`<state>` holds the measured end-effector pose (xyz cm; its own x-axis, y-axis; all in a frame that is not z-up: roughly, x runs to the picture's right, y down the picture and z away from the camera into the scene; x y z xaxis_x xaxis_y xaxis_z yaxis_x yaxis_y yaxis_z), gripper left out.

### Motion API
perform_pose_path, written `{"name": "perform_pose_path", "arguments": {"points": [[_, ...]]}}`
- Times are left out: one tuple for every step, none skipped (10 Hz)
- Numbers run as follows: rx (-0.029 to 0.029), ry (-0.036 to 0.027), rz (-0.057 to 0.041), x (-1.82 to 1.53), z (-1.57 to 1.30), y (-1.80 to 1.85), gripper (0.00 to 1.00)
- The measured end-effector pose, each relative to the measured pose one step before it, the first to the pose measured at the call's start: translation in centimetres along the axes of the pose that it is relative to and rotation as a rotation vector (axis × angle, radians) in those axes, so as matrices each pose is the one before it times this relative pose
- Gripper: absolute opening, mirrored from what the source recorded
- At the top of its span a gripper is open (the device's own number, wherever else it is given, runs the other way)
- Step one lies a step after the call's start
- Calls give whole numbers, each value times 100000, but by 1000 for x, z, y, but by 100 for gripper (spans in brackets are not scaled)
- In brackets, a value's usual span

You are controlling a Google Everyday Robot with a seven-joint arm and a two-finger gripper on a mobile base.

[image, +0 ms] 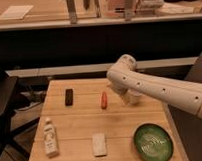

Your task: Drag the pepper across the table

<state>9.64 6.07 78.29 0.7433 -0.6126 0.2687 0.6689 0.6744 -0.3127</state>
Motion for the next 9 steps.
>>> {"name": "perform_pose_path", "arguments": {"points": [[163, -220, -1096, -84, 255, -208, 80], [153, -372, -1866, -137, 422, -376, 80], [346, -675, -2651, -135, 611, -446, 80], [120, -310, -1100, -37, 300, -203, 80], [105, -462, -1666, -51, 485, -276, 80], [113, -469, -1525, -98, 408, -289, 80], [111, -375, -1198, 0, 279, -152, 80], [-97, -418, -1032, -50, 465, -36, 80], [179, -709, -2412, -152, 654, -416, 80]]}}
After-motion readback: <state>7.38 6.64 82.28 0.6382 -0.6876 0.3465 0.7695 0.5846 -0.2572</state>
